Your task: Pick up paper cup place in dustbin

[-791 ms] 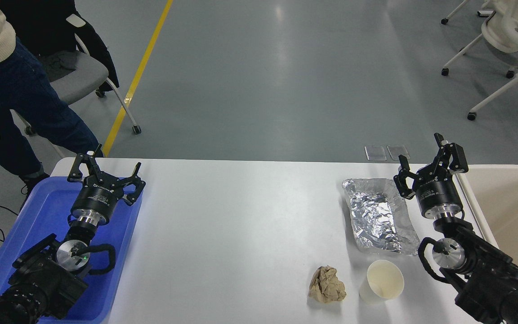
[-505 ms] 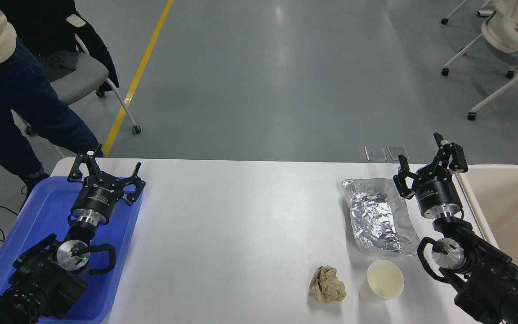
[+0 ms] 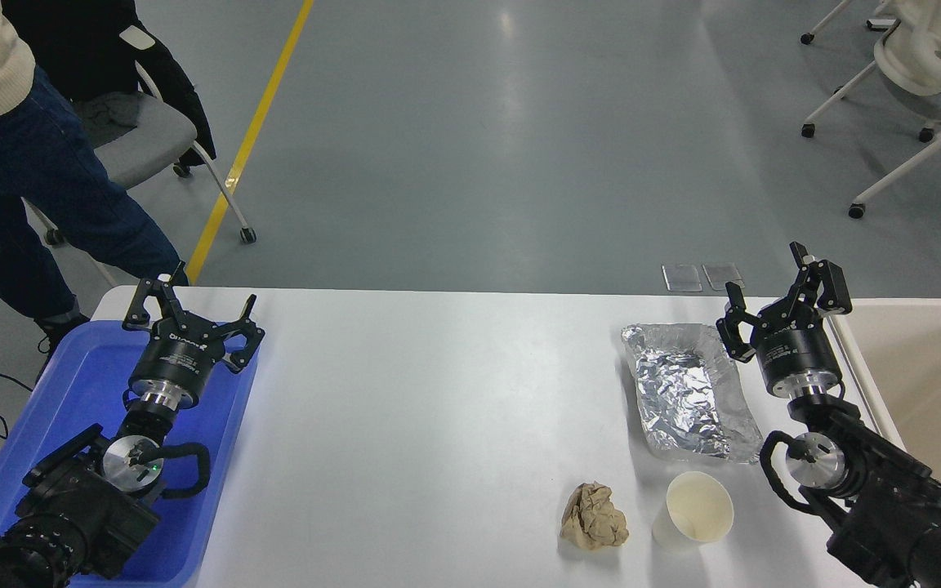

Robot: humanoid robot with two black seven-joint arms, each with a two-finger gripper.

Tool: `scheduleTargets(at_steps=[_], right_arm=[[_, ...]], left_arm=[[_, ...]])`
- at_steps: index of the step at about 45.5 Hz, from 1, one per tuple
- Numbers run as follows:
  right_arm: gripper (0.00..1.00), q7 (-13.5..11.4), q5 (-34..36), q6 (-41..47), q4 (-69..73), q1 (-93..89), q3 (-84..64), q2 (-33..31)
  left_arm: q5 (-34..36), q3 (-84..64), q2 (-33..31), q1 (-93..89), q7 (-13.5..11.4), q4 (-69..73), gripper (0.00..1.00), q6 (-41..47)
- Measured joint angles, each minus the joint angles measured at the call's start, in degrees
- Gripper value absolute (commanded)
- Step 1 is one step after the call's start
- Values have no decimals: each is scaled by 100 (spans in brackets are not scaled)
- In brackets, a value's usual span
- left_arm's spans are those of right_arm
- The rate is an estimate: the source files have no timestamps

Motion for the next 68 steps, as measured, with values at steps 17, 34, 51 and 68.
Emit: scheduleTargets(at_steps=[17, 34, 51, 68], right_arm=[[100, 0, 0, -1, 11, -19, -26, -21], [100, 0, 2, -91, 567, -82, -472, -603], [100, 0, 366, -560, 1210, 577, -2729, -1824], [100, 0, 612, -396, 1598, 3507, -8332, -2724]], left_arm=[[0, 0, 0, 0, 0, 0, 100, 0], [0, 0, 0, -1, 0, 0, 100, 0], [0, -1, 1, -1, 0, 0, 100, 0], [5, 1, 0, 0, 0, 0, 100, 0]])
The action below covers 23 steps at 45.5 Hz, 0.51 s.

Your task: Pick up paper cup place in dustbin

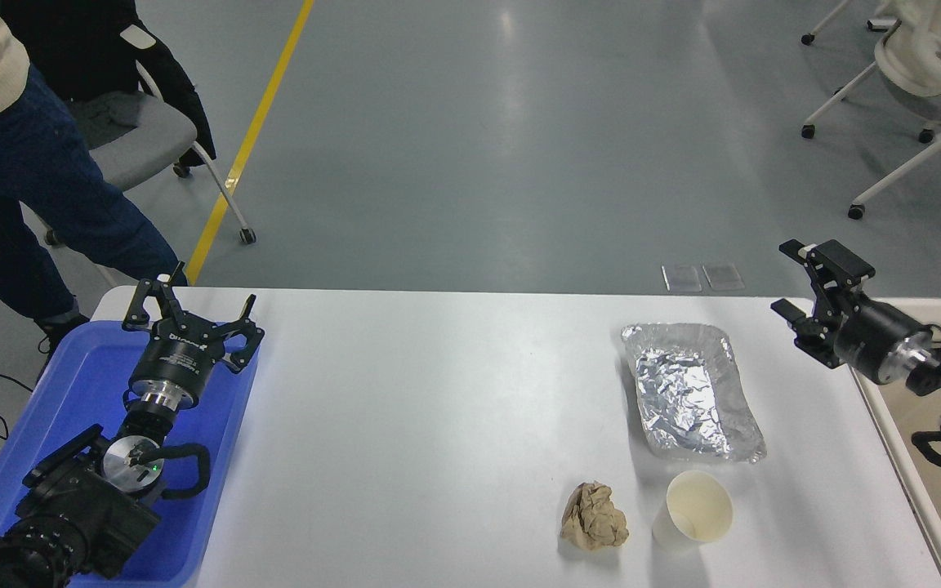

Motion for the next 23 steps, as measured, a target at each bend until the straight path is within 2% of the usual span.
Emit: scheduleTargets(at_steps=[6, 13, 19, 23], right_arm=[[100, -3, 14, 293, 347, 1153, -1778, 93], [100, -22, -92, 1077, 720, 2466, -3522, 486], [100, -29, -545, 1982, 927, 3428, -4565, 944], [100, -34, -1093, 2435, 1113, 4008, -4941, 1292]], left_arm=[[6, 0, 0, 0, 12, 0, 100, 0], [8, 0, 0, 0, 18, 0, 100, 0], [11, 0, 0, 0, 22, 1, 100, 0], [10, 0, 0, 0, 23, 0, 100, 0]])
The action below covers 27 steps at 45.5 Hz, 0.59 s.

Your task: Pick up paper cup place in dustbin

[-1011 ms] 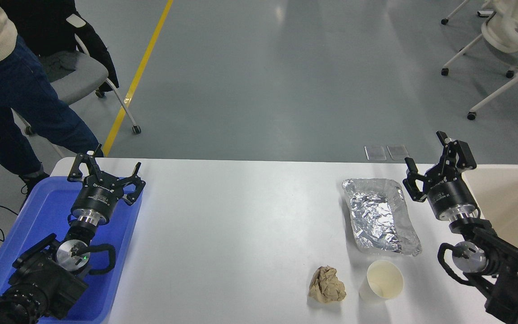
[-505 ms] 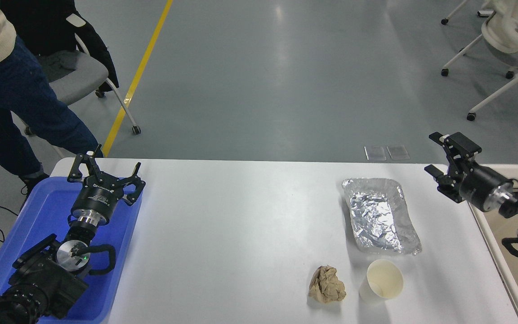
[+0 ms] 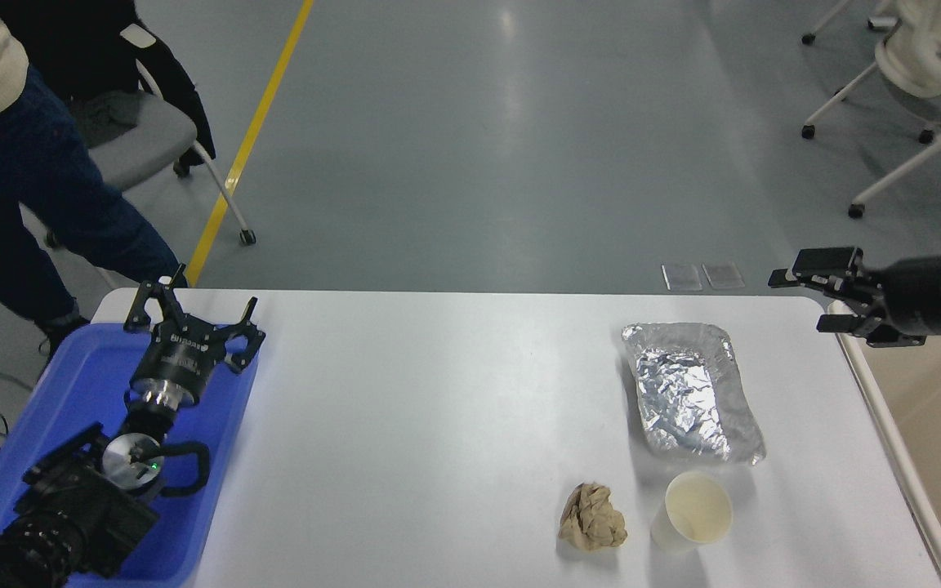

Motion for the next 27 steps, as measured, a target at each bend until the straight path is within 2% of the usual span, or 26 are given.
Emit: scheduleTargets(at_steps=[11, 17, 27], right_arm=[[100, -80, -1270, 487, 588, 1140, -131, 661], [100, -114, -1700, 601, 828, 1587, -96, 964], [100, -195, -1994, 679, 1092, 1967, 65, 1255]], left_arm=[[-9, 0, 1, 0, -8, 1, 100, 0], [-12, 0, 0, 0, -13, 0, 100, 0], [-14, 0, 0, 0, -13, 0, 100, 0]])
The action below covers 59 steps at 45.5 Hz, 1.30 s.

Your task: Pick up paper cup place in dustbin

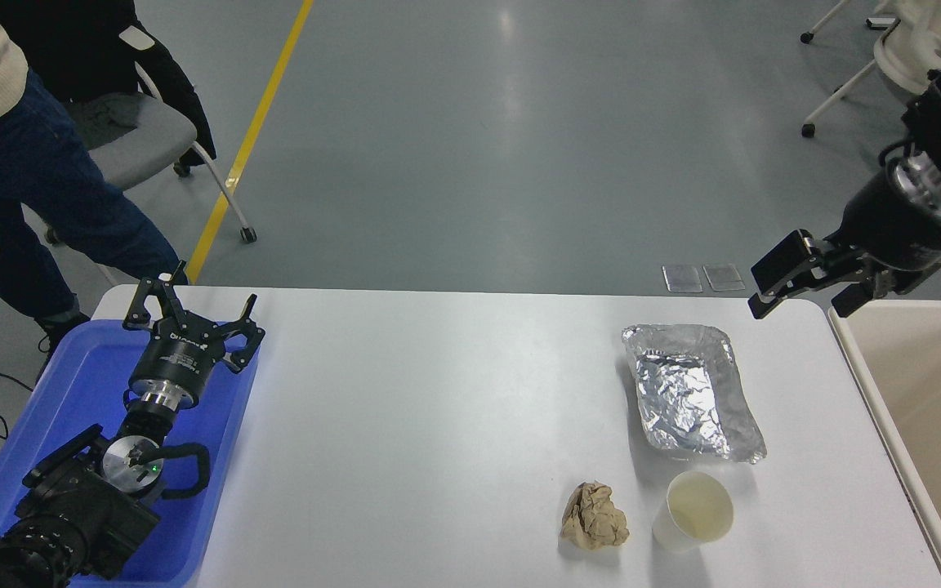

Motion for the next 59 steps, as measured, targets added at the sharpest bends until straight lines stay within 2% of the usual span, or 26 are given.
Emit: scheduleTargets(at_steps=[14, 36, 49, 57, 59], right_arm=[[100, -51, -97, 35, 110, 183, 97, 91], [100, -69, 493, 43, 137, 137, -101, 5], [98, -86, 527, 47, 111, -504, 17, -79], [98, -207, 524, 45, 101, -1117, 309, 63], [93, -226, 521, 45, 100, -1256, 382, 111]], left_arm=[[1, 0, 0, 0, -1, 0, 100, 0], [7, 0, 0, 0, 7, 0, 100, 0], [8, 0, 0, 0, 10, 0, 100, 0], [12, 0, 0, 0, 13, 0, 100, 0], [12, 0, 0, -1, 13, 0, 100, 0]])
